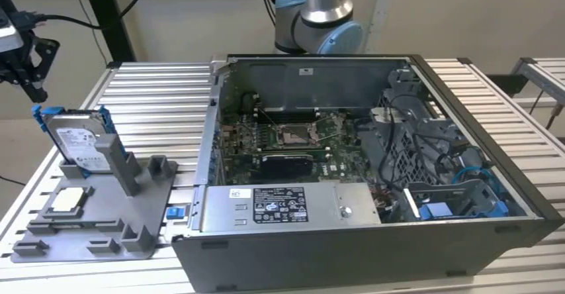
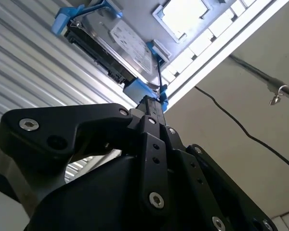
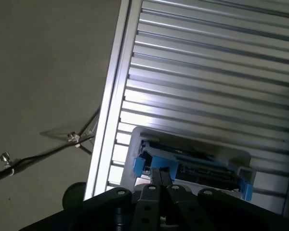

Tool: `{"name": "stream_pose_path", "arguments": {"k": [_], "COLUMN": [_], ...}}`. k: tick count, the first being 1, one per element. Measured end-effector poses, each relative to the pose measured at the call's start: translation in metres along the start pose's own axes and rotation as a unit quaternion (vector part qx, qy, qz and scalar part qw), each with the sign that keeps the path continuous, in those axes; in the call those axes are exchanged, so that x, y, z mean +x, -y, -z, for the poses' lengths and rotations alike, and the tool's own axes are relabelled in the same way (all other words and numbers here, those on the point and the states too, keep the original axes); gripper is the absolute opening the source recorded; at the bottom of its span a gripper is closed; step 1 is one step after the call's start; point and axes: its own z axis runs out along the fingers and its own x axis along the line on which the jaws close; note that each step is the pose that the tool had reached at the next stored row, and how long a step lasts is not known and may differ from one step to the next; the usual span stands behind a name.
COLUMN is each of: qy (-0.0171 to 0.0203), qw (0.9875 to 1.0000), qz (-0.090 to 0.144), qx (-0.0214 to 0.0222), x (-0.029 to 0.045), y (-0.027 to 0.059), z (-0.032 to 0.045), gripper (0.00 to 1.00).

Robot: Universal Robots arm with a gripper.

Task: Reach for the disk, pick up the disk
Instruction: 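Pick up the disk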

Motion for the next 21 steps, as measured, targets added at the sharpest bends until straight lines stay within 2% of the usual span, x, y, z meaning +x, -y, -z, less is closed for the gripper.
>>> {"name": "stream_pose_path", "arguments": {"k": [7,12,17,21], "qy": [-0.0017,-0.0029,-0.0042,-0.0053], "qw": [0.9992,0.9974,0.9943,0.9905], "qz": [0.039,0.072,0.107,0.137], "qx": [0.0019,0.0022,0.0024,0.0028], "x": [0.0,0.0,0.0,0.0], "y": [0.0,0.0,0.0,0.0], "z": [0.0001,0.0003,0.0005,0.0007], "gripper": [0.0,0.0,0.0,0.0]}}
